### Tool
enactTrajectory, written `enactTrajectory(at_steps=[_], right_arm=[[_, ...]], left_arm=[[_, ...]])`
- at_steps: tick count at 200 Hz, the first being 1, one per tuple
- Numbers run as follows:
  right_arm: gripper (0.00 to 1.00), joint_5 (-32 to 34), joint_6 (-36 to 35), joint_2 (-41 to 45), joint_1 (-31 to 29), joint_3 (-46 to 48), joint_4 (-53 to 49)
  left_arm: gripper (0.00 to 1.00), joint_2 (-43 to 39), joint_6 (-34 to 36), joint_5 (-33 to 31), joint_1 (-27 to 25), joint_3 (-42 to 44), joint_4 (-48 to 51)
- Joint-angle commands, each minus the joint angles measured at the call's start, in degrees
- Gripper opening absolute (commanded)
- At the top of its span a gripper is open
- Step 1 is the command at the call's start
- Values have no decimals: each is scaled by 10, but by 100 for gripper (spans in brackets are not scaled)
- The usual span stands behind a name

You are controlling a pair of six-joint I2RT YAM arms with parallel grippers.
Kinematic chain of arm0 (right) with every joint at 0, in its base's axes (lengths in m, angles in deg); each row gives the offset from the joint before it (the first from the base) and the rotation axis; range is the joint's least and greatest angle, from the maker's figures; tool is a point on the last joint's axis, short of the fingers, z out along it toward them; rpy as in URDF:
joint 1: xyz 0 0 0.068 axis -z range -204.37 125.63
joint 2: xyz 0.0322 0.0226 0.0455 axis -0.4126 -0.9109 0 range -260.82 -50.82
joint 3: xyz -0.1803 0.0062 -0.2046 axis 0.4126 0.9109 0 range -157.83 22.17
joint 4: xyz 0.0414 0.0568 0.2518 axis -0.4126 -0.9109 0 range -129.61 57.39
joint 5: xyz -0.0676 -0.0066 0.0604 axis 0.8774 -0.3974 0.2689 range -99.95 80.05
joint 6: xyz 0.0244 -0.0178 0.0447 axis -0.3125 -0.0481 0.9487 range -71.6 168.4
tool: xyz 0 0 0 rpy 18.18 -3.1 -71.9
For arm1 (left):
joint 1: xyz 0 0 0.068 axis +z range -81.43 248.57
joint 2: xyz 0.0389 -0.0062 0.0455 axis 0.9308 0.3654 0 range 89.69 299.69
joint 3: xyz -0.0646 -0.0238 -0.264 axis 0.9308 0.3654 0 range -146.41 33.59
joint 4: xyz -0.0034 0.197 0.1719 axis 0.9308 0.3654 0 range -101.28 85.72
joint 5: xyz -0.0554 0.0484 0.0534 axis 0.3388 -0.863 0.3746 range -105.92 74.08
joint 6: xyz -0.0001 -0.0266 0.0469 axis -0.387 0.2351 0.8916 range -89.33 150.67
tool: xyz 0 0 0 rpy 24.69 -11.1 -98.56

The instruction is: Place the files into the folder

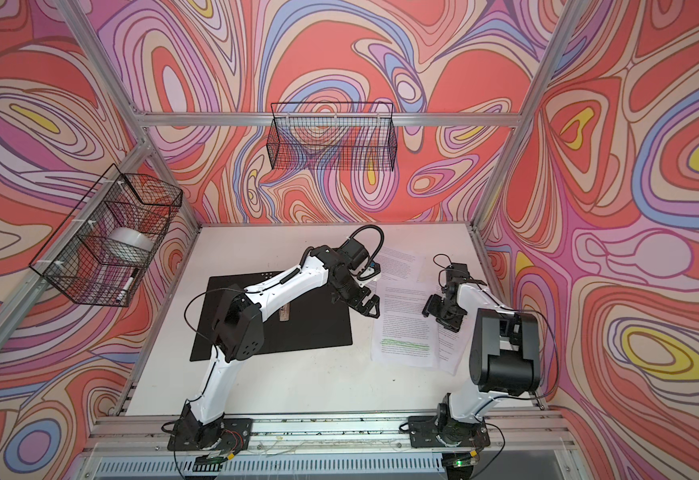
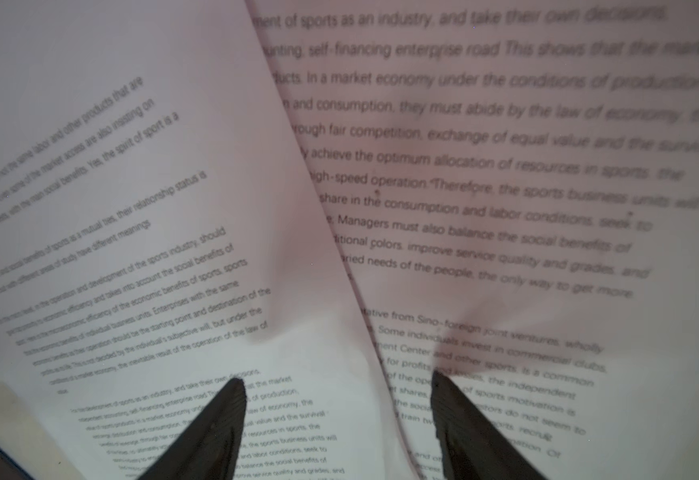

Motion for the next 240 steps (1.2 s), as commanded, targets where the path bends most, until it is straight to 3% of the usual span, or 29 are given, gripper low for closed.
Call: enactTrajectory(at_steps=[1,84,133,166,240], right_arm=[[73,-32,-5,-4,2,-10,6],[71,-126,-4,0,10,3,16],[73,-25,-3,18,33,-11,-19],[72,-88,-7,15,84,-4,0],[70,-152,-28,-23,86,-24,-6]], left_arm=[[100,27,-21,8,4,-17,17],[100,121,-59,50,4,-97,31],[100,143,-63,76,2,-120,34],[100,148,-55,82,0,-118,40],[100,153,-56,92,-2,-103,38]])
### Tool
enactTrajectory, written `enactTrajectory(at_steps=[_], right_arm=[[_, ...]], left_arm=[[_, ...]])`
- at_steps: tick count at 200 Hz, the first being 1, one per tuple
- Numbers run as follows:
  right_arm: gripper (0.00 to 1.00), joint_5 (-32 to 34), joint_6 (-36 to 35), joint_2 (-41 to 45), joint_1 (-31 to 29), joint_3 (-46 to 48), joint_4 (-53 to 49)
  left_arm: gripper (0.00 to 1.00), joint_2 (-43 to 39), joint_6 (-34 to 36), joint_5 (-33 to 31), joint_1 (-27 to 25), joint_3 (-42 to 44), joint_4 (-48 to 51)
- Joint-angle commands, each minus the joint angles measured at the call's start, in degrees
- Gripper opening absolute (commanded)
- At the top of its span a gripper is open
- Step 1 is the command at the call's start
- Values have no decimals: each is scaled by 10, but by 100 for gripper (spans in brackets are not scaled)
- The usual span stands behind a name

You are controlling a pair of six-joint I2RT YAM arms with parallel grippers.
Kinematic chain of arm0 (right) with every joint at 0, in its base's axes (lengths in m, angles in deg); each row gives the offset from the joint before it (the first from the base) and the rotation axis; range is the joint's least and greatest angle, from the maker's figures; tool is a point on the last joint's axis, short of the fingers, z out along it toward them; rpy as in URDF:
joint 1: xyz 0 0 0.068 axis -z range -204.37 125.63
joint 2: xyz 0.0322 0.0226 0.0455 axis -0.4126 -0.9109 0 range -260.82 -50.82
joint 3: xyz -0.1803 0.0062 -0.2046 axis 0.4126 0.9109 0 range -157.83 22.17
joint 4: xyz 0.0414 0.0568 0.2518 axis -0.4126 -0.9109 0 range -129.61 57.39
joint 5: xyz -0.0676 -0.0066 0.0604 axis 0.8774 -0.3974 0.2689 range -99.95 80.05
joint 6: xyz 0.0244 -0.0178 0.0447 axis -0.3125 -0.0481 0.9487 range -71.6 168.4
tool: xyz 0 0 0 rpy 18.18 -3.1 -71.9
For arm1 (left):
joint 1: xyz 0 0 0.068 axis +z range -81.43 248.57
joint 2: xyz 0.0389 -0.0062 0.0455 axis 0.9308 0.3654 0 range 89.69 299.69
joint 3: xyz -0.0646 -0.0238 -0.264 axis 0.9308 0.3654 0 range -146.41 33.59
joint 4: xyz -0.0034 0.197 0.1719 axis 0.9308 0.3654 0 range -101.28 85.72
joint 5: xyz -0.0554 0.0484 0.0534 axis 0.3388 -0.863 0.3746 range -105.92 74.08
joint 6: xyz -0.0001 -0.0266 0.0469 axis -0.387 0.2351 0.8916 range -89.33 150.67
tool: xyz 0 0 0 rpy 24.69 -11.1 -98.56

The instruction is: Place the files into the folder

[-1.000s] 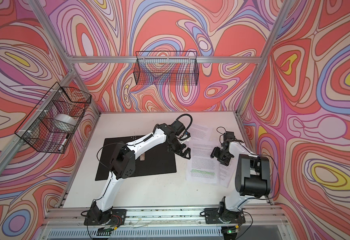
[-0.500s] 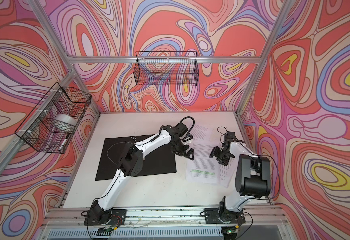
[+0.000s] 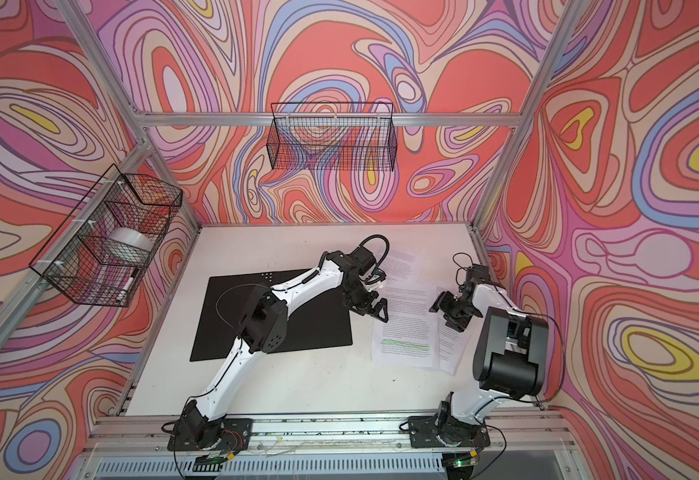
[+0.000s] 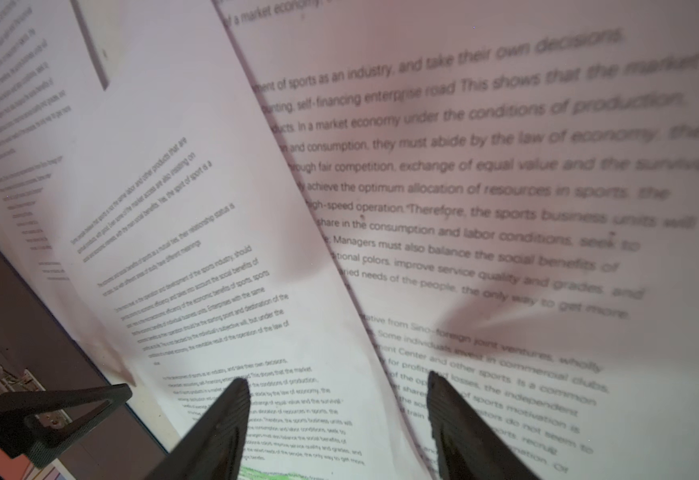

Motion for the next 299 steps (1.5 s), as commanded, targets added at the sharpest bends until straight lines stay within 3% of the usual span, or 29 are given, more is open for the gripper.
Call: enactTrajectory(at_steps=[1,171,266,299], right_arm=[[71,-24,-15,-18,0,-11,-2],[62,-128,-20,-54,0,-15,9],[61,-104,-26,-69,-1,-14,0],[61,-112,-26,-72,0,-15,2]], left_arm=[[100,15,-1,12,-4,2,16],[100,43,-6,30,-8,-17,13],[100,16,-9,30,-8,-22,18],[100,-8,-33,70,-3,-6,-2]])
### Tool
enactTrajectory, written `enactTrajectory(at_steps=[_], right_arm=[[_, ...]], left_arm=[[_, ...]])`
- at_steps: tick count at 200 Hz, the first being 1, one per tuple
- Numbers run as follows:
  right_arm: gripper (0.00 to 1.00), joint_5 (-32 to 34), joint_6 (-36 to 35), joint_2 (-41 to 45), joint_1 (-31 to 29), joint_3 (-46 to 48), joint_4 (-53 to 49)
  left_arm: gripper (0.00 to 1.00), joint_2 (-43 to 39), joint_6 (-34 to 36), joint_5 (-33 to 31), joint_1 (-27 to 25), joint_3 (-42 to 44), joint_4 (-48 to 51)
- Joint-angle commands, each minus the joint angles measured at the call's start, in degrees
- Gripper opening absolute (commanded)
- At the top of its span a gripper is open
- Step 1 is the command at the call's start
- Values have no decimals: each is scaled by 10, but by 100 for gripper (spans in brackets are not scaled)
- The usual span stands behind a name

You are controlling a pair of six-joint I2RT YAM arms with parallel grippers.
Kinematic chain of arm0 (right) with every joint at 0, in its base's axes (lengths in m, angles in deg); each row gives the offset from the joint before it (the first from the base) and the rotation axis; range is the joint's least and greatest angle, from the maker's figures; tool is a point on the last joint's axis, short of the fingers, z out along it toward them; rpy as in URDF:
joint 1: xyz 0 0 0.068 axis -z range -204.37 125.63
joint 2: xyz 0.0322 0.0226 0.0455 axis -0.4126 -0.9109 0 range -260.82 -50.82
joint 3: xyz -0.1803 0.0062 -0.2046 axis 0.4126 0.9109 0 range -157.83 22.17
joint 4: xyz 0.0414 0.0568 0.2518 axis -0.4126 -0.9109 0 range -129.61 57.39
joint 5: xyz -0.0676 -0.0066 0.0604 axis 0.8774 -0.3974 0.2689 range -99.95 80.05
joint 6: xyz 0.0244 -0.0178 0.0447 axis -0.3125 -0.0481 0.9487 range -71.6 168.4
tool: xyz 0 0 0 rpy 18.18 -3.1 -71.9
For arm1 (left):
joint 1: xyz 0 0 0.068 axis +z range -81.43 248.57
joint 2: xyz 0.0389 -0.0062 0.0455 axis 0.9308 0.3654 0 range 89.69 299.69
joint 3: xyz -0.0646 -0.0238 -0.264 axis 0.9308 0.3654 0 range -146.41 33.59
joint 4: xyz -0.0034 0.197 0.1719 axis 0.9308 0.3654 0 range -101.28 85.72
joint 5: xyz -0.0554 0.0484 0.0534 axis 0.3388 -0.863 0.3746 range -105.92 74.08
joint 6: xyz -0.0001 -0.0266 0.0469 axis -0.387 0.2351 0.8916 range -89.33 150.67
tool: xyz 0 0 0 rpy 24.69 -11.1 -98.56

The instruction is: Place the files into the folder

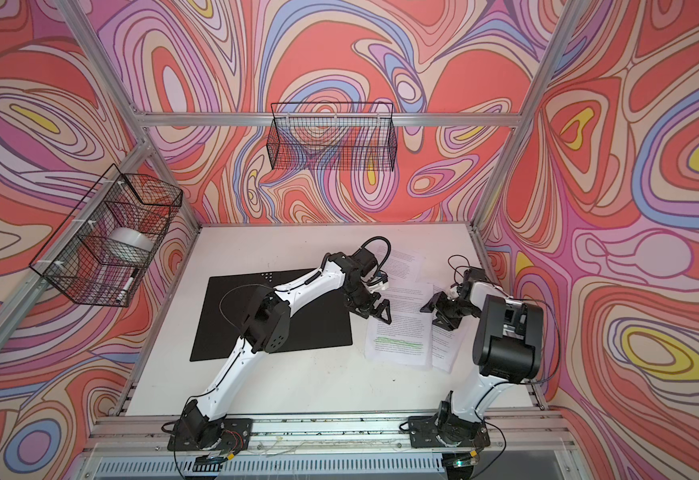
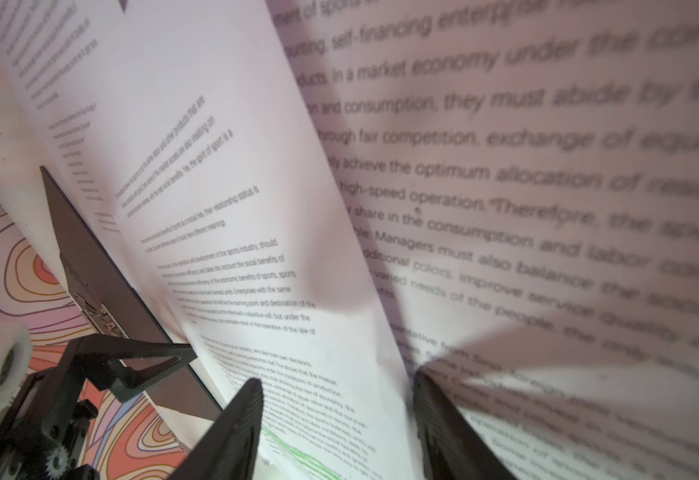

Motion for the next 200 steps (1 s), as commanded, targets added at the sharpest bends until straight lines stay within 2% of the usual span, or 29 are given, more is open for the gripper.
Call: enactTrajectory(at_steps=[1,103,155,200], right_arm=[[61,5,-7,-14,0,-8,-3],[59,-13,-7,-14,-1,-9,-4],[55,-21,-7,-4,0,-8,-10],[50,-25,-7,-1,0,-1,-6]], left_arm=[[100,-24,-23,32,0,8,-1],[99,-32,-40,57,19,10,-12],[100,-32,-67,101,23,35,-35],[100,-34,-73,105,24,56,-43]])
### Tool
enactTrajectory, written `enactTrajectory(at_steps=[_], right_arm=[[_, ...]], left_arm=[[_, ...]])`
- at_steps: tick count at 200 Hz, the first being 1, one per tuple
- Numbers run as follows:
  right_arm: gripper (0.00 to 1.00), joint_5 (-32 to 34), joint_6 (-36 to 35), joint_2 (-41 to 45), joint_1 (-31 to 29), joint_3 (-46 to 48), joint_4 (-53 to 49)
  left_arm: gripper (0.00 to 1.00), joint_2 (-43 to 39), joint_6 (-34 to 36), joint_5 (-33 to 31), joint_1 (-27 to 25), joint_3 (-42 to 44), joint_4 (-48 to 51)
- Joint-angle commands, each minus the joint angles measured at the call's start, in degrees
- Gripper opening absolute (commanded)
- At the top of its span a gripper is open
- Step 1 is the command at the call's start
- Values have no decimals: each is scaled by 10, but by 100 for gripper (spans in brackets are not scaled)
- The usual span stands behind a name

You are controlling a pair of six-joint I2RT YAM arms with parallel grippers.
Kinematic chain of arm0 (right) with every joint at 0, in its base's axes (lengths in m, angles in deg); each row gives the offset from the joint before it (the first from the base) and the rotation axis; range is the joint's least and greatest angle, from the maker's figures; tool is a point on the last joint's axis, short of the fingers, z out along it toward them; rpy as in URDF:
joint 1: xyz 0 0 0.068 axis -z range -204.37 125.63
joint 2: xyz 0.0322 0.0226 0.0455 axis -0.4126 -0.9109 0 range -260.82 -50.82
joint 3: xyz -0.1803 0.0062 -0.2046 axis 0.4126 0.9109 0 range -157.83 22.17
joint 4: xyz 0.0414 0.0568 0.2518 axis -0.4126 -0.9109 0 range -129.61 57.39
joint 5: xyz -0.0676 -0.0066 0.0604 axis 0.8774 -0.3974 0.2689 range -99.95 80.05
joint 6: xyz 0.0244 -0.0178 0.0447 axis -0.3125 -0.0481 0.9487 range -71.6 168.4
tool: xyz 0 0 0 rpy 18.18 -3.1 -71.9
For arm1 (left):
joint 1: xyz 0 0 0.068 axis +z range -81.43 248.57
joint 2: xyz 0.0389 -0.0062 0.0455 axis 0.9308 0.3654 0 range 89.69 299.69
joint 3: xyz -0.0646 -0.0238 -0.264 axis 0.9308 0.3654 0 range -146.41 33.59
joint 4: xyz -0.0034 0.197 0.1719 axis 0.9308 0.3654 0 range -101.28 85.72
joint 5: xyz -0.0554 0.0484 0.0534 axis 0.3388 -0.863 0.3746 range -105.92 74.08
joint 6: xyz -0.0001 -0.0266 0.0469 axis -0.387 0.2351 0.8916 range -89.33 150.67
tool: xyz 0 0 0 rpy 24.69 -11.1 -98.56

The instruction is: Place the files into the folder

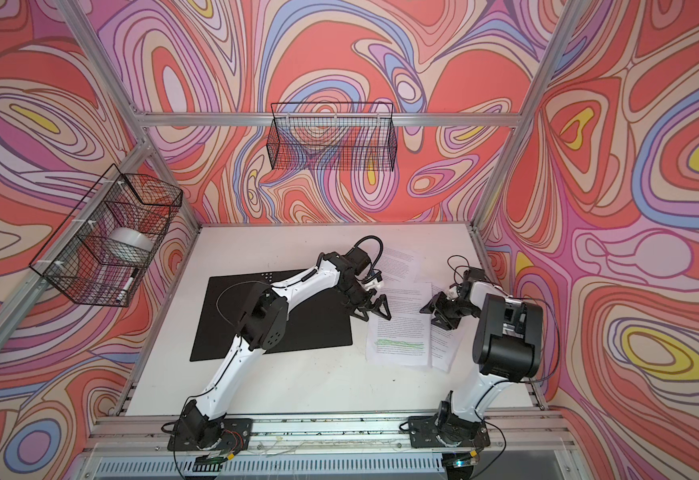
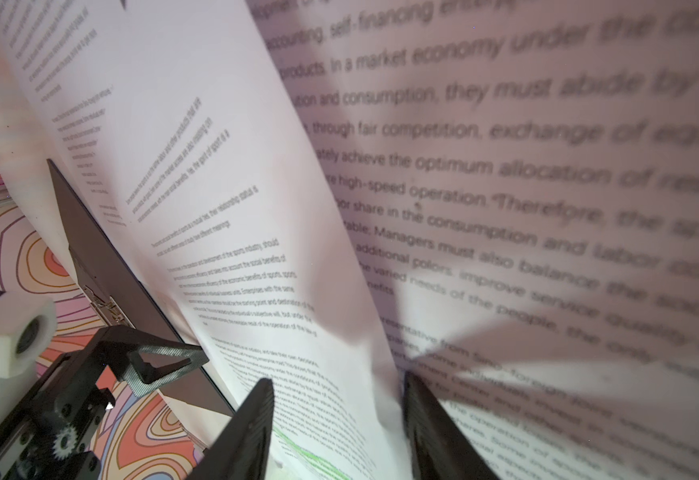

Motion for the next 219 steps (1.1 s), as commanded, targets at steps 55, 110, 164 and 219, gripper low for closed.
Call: enactTrajectory(at_steps=[55,110,164,219], right_arm=[[40,25,-11,16,0,6,-5],[22,44,-21,31,-1,11,-5],[0,38,-23,32,0,14,5],[0,17,-23,52,0,5,-1]], left_arm=[[100,-31,-7,9,3,11,-8],[100,-40,0,4,5,12,-3],[100,-57,44,-27,5,-20,31],[100,-90,96,-83,10,-53,70]])
